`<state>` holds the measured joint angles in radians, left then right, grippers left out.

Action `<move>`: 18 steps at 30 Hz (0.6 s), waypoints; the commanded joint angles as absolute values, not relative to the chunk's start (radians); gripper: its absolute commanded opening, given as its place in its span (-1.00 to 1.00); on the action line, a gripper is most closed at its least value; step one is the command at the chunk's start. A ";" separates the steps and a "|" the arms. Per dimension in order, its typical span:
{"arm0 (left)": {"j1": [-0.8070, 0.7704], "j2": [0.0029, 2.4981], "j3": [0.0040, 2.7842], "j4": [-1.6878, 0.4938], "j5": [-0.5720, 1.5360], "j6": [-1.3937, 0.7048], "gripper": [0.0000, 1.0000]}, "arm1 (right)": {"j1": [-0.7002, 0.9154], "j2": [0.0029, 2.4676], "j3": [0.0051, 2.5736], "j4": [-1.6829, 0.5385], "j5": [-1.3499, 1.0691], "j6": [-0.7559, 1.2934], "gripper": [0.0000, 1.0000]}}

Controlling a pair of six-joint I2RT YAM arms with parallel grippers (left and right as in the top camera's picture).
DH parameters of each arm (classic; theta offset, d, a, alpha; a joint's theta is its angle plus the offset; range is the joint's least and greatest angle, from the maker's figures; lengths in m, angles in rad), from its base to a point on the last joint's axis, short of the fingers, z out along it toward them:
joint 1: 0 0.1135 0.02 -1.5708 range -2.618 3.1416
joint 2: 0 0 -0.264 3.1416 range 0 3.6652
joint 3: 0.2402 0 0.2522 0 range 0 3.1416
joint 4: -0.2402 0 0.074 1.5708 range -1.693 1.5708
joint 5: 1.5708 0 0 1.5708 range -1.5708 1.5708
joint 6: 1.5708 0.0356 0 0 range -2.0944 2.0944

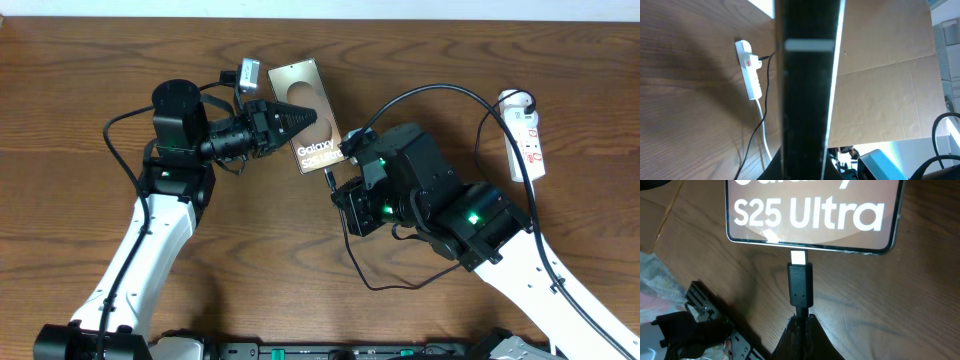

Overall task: Plug charger to phone and switch on socket
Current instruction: 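Align the plug under the phone's port and push it upward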

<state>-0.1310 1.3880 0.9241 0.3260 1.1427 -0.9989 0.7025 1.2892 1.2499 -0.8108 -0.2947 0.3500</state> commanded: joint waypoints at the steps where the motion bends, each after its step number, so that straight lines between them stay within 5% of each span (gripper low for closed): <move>1: -0.129 1.377 0.937 0.344 1.166 -1.013 -0.85 | 0.701 1.295 1.252 -0.807 -0.291 0.363 -0.98; 18: -0.129 1.377 0.937 0.343 1.167 -1.034 -0.85 | 0.701 1.298 1.252 -0.772 -0.290 0.332 -0.98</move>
<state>-0.1310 1.3880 0.9241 0.3267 1.1419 -1.0260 0.7025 1.2900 1.2499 -0.7872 -0.2955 0.3546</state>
